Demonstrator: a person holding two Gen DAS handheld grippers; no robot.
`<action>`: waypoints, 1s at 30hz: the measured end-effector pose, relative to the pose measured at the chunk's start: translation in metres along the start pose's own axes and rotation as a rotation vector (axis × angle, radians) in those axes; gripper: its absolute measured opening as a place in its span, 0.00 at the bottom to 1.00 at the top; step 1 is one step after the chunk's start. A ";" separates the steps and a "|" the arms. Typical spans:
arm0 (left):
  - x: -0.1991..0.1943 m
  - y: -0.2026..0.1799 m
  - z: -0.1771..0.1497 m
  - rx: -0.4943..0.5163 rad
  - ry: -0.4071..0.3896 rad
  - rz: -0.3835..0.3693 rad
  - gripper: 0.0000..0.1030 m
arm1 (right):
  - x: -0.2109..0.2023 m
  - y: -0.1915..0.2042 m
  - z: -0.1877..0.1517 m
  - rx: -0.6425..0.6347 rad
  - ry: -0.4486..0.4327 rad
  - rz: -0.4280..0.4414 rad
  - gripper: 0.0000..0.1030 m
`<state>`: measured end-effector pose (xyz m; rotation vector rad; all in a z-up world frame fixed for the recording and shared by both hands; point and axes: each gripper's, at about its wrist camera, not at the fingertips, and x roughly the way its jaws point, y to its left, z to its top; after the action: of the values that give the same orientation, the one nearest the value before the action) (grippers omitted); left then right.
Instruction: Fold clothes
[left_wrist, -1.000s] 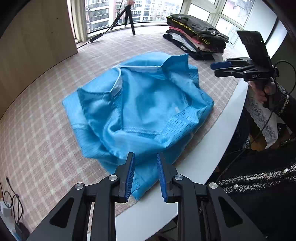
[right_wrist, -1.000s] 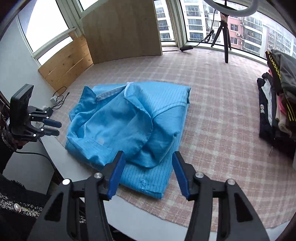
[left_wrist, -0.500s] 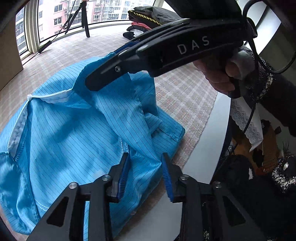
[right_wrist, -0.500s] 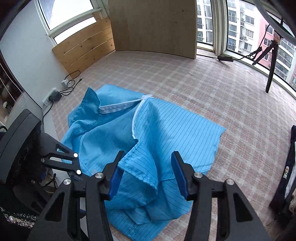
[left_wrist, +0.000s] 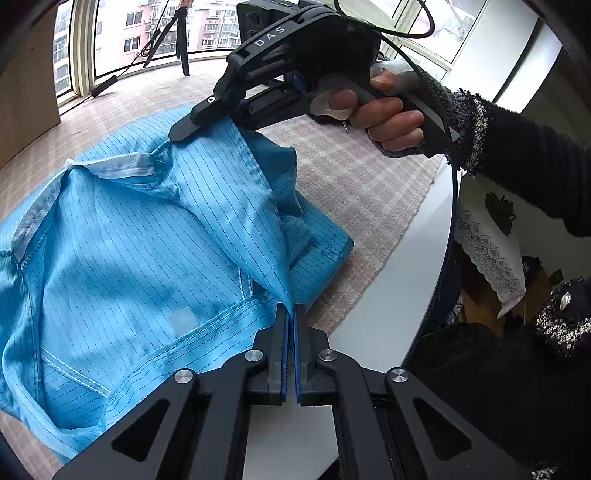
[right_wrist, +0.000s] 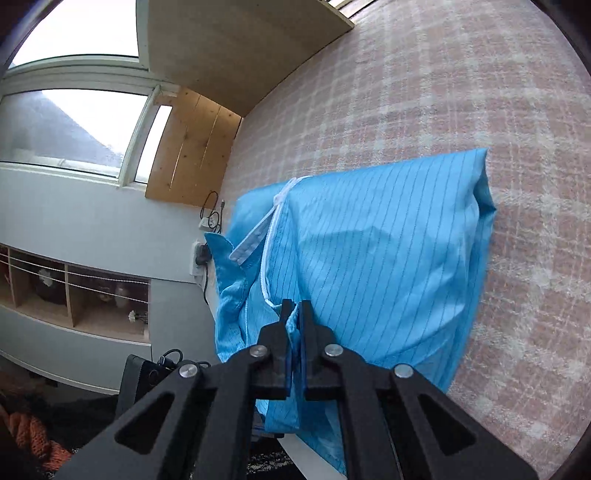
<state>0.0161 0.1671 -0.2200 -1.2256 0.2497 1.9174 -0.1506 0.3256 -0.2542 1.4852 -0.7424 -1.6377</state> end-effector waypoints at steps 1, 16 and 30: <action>0.001 -0.003 -0.001 0.016 0.000 0.013 0.01 | 0.000 -0.002 0.000 0.004 -0.003 0.006 0.03; -0.120 0.079 -0.034 -0.275 -0.052 0.160 0.21 | 0.001 0.144 -0.027 -0.412 -0.078 -0.221 0.27; -0.090 0.197 0.007 -0.250 -0.001 0.131 0.21 | 0.166 0.144 -0.051 -0.227 0.102 -0.178 0.35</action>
<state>-0.1153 -0.0027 -0.1913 -1.4005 0.0930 2.1100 -0.0771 0.1137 -0.2280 1.4906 -0.3630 -1.7006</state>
